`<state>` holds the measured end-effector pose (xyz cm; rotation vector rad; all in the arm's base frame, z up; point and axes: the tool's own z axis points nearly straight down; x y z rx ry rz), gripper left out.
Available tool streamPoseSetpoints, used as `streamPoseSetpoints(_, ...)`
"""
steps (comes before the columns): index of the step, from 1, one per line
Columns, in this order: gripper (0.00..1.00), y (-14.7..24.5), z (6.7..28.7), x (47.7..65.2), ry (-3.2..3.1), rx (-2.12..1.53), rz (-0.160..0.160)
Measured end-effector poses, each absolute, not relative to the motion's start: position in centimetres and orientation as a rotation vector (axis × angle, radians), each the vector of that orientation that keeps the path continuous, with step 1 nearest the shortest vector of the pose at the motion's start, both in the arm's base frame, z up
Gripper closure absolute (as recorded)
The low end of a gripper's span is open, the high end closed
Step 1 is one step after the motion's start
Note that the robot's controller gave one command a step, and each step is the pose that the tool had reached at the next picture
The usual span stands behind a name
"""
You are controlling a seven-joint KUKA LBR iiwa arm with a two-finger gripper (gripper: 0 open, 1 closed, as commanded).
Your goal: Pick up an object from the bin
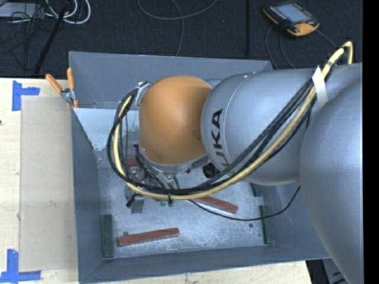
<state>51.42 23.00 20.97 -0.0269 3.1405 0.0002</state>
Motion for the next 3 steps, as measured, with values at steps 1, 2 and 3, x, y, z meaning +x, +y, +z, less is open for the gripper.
streamPoseSetpoints(1,0.0,23.0,20.9,51.4,3.141,-0.03,-0.001)
streamPoseSetpoints(2,0.0,23.0,20.9,51.4,3.141,-0.031,-0.001)
streamPoseSetpoints(3,0.0,20.5,15.6,49.7,3.138,0.053,0.002)
